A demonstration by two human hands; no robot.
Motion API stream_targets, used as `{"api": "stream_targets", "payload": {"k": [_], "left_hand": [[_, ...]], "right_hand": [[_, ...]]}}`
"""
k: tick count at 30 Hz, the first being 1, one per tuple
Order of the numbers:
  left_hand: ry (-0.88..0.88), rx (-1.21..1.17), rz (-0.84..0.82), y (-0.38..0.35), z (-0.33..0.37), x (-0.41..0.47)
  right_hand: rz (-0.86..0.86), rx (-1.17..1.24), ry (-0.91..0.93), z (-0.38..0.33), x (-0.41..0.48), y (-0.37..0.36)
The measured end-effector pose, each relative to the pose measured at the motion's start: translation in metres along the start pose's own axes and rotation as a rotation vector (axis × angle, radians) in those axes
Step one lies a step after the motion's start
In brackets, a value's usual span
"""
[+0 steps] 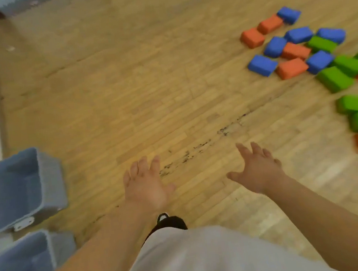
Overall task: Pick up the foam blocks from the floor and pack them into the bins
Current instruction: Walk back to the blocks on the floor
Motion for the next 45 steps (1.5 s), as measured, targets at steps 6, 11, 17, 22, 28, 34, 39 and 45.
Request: {"api": "stream_targets", "payload": {"k": [6,11,17,22,28,34,39,45], "left_hand": [[-0.239,0.099,0.029,0.045,0.111,0.115],[-0.355,0.118,0.009,0.091,0.169,0.231],[-0.465,0.187,-0.037,0.174,0.228,0.344],[-0.560,0.249,0.000,0.223,0.298,0.418],[-0.591,0.292,0.032,0.250,0.408,0.491],[-0.502,0.309,-0.012,0.272,0.525,0.554],[-0.518,0.320,-0.018,0.308,0.621,0.587],[-0.505,0.290,-0.010,0.347,0.690,0.649]], "right_hand": [[0.104,0.212,-0.280,0.089,0.041,0.050],[0.160,0.274,-0.384,0.104,0.124,0.105],[0.172,0.287,-0.402,0.088,0.219,0.183],[0.208,0.336,-0.401,0.100,0.281,0.239],[0.218,0.326,-0.406,0.176,0.364,0.303],[0.142,0.314,-0.386,0.279,0.442,0.381],[0.054,0.232,-0.330,0.342,0.488,0.452],[0.079,0.234,-0.293,0.376,0.567,0.531]]}}
Point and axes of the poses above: each hand's wrist, its own x-axis towards the middle knuckle, its own y-axis out of the back of the hand, z = x × y, the point moved 9 cm from there along x, towards the middle knuckle, and after that the axes turned 8 degrees about x, right-handed, at the moved point
